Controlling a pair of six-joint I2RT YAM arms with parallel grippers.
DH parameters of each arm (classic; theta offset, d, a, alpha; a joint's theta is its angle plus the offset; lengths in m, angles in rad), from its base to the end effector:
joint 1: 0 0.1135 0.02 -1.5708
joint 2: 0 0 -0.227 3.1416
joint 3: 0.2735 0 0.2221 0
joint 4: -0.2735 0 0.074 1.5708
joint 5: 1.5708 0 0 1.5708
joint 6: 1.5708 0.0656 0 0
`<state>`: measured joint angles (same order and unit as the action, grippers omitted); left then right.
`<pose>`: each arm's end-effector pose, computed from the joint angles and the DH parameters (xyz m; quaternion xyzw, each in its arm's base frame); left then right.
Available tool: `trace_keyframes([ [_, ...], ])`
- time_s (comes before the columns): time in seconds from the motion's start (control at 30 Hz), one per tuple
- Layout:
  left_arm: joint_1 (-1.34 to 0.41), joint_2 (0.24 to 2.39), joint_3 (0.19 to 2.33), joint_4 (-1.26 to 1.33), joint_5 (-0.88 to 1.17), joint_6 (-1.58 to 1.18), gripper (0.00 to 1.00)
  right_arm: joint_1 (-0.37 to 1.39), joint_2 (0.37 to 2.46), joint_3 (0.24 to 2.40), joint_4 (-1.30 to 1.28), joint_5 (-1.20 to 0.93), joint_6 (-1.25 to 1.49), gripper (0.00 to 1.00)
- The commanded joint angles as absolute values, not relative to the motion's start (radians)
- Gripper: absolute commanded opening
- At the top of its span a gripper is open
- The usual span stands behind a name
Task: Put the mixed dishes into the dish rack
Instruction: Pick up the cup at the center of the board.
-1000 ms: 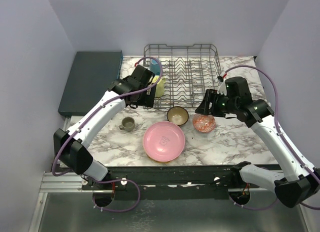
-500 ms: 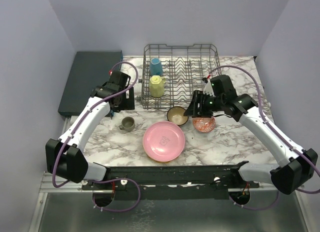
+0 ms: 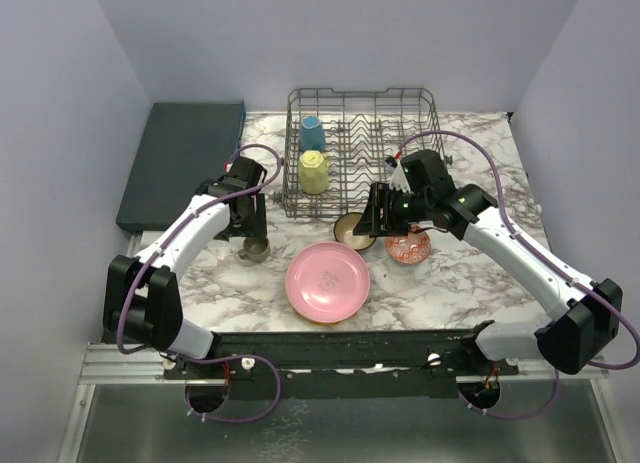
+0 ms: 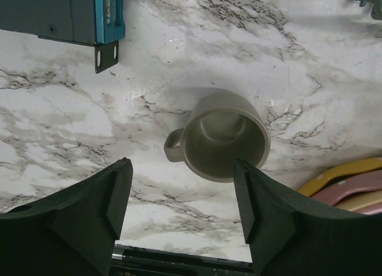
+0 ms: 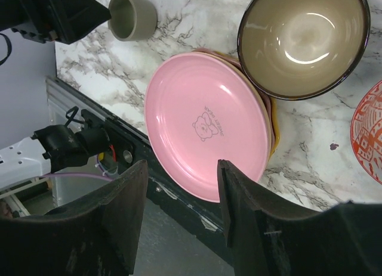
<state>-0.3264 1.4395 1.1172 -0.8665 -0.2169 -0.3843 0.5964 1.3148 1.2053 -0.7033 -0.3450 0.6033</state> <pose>0.2542 -0.0711 0.1996 -0.0488 0.9750 0.0340 0.2139 0.2150 0.1728 0.2708 -0.0603 0.9155 0.3374 0.2108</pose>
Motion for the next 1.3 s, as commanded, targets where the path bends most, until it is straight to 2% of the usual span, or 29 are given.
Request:
trace_keyframes([
  [0.0, -0.319, 1.483, 1.101, -0.839, -0.203, -0.400, 0.71, 0.603, 1.309, 1.206, -0.684, -0.331, 0.612, 0.55],
  [0.27, -0.319, 1.572, 1.109, -0.817, -0.232, -0.390, 0.60, 0.604, 1.299, 1.192, -0.683, -0.331, 0.608, 0.55],
  [0.87, -0.320, 1.656, 1.090, -0.764, -0.227, -0.375, 0.44, 0.604, 1.296, 1.164, -0.672, -0.328, 0.604, 0.55],
  [1.27, -0.319, 1.649, 1.070, -0.752, -0.225, -0.371, 0.10, 0.604, 1.300, 1.161, -0.666, -0.326, 0.611, 0.55],
])
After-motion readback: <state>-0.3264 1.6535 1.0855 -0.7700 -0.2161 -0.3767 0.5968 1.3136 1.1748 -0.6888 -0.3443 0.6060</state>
